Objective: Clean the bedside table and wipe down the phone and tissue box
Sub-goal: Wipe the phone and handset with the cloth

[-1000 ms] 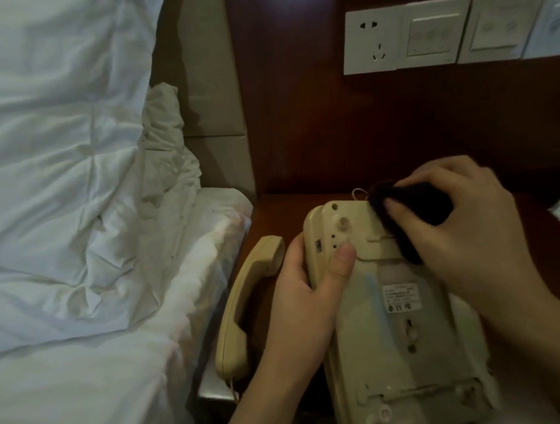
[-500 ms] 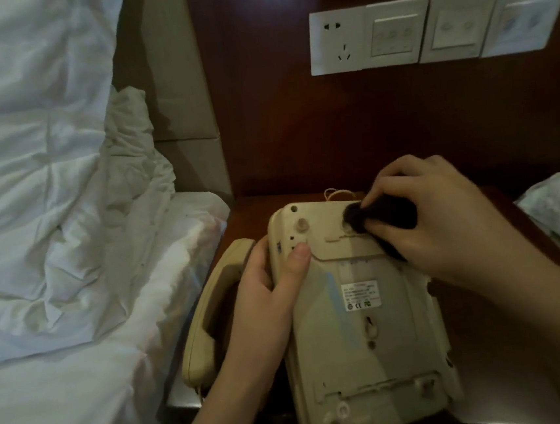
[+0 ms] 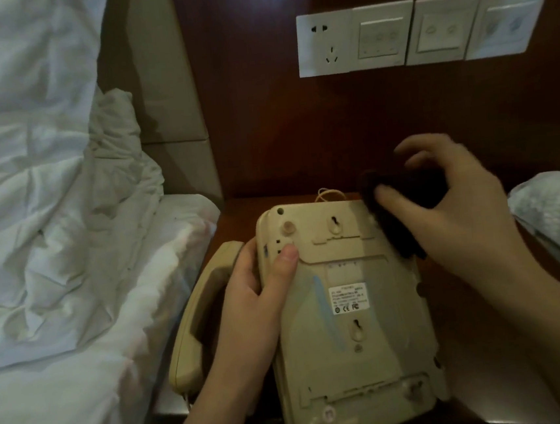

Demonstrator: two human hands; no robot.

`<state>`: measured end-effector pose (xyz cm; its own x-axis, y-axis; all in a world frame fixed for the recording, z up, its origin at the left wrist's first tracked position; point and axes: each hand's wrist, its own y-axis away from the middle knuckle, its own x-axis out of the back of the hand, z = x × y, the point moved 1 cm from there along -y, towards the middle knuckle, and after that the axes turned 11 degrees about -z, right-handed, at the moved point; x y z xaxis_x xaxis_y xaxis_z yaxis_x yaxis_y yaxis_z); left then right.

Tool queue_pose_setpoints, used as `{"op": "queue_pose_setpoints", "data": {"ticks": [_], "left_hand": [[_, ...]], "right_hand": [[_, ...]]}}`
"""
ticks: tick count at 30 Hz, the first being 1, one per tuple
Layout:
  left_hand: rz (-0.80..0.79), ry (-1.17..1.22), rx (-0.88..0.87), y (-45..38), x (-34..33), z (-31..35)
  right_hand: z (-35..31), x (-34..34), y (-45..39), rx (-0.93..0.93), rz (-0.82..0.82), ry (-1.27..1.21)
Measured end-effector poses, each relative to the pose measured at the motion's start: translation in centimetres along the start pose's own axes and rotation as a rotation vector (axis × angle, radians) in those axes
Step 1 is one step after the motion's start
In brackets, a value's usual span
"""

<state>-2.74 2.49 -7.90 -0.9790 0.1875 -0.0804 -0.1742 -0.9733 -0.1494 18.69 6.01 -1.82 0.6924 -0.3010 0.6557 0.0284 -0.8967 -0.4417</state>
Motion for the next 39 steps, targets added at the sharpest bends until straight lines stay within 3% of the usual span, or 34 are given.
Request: {"op": "queue_pose_setpoints", "data": {"ticks": [3, 7, 9, 19, 25, 31, 36, 39], "left_hand": [[0.001, 0.004, -0.003, -0.1, -0.1, 0.0], [0.043, -0.014, 0.011, -0.1, 0.0, -0.5], [0.062, -0.006, 0.020, -0.1, 0.0, -0.8], [0.030, -0.003, -0.019, 0.1, -0.5, -0.1], [0.033, -0.019, -0.046, 0.1, -0.5, -0.1], [0.028, 0.009, -0.078, 0.2, -0.9, -0.2], [0.078, 0.022, -0.053, -0.3, -0.6, -0.9], [0.077, 0.022, -0.050, -0.5, -0.4, -1.0]], "right_hand": [[-0.1, -0.1, 0.5, 0.027, 0.066, 0.044], [-0.2, -1.5, 1.5, 0.095, -0.346, 0.302], [0.1, -1.6, 2.0, 0.103, -0.441, 0.320], [0.2, -2.2, 2.2, -0.001, -0.048, 0.158], [1.2, -2.4, 5.0, -0.108, -0.097, 0.147], [1.1, -1.8, 2.2, -0.109, 0.041, 0.104], [0.6, -3.4, 5.7, -0.065, -0.101, 0.198], [1.8, -2.9, 4.2, -0.093, -0.062, 0.108]]}}
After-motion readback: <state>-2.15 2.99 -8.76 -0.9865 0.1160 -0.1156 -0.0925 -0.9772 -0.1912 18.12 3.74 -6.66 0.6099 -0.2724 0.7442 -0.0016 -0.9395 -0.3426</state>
